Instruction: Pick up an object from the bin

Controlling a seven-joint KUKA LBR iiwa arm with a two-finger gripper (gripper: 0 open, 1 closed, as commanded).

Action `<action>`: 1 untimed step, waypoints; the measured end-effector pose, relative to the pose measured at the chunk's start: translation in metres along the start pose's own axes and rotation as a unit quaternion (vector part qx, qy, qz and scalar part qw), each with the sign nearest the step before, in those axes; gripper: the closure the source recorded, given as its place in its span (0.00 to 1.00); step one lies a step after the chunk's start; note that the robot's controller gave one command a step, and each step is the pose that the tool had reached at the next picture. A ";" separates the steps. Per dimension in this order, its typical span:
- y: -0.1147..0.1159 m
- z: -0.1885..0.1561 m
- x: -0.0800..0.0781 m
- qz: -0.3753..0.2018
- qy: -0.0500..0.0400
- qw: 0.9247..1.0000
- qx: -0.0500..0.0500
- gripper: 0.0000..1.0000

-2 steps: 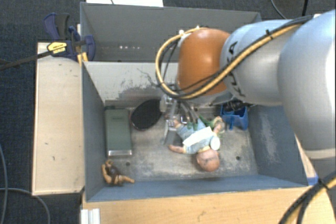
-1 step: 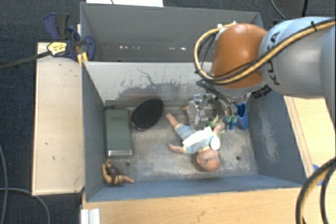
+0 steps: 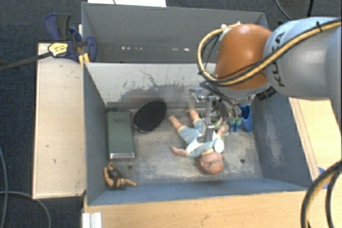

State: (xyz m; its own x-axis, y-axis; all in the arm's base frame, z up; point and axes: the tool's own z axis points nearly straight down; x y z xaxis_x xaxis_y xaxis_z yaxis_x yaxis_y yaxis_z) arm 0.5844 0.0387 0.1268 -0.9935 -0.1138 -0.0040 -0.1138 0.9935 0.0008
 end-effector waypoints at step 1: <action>0.000 0.000 0.000 0.000 0.000 1.000 0.000 0.00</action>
Offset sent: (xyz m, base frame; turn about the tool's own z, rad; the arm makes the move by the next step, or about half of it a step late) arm -0.0348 -0.0911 -0.0520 -0.2112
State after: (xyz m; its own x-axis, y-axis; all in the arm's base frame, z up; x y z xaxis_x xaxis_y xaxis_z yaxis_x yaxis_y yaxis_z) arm 0.5844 0.0387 0.1268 -0.9935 -0.1135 -0.0039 -0.1135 0.9935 0.0008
